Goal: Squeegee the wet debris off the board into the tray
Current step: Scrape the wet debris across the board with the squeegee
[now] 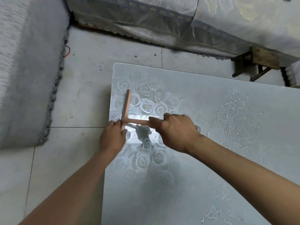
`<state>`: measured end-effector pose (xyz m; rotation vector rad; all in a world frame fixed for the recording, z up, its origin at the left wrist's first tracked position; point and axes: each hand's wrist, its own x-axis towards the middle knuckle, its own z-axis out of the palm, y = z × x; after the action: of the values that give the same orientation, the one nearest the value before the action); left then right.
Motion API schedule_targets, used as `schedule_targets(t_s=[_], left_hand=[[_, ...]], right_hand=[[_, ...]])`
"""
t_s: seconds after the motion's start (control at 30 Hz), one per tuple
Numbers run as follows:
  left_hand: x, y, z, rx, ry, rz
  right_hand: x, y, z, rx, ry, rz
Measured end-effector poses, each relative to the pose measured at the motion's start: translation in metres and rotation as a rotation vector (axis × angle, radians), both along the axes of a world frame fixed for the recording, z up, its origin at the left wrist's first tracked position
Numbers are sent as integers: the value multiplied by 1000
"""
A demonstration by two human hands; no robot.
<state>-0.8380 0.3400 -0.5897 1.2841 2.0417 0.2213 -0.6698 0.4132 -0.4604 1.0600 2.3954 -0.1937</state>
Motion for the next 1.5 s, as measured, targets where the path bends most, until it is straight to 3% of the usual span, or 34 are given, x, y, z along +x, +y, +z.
schedule_targets(t_s=[0.37, 0.67, 0.9, 1.03, 1.2, 1.37, 1.5], left_hand=[[60, 37, -6, 41, 218, 70], [207, 97, -9, 82, 233, -103], [311, 94, -6, 47, 213, -284], [292, 75, 8, 63, 52, -151], [193, 26, 29, 222, -20, 1], [110, -14, 23, 107, 104, 94], [108, -25, 7, 55, 147, 187]], right_hand=[[78, 18, -34, -57, 178, -97], [239, 37, -45, 10, 274, -265], [346, 15, -36, 22, 262, -375], [335, 3, -26, 70, 346, -333], [253, -6, -24, -12, 470, -281], [153, -27, -40, -160, 495, -178], [138, -31, -54, -266, 446, -176]])
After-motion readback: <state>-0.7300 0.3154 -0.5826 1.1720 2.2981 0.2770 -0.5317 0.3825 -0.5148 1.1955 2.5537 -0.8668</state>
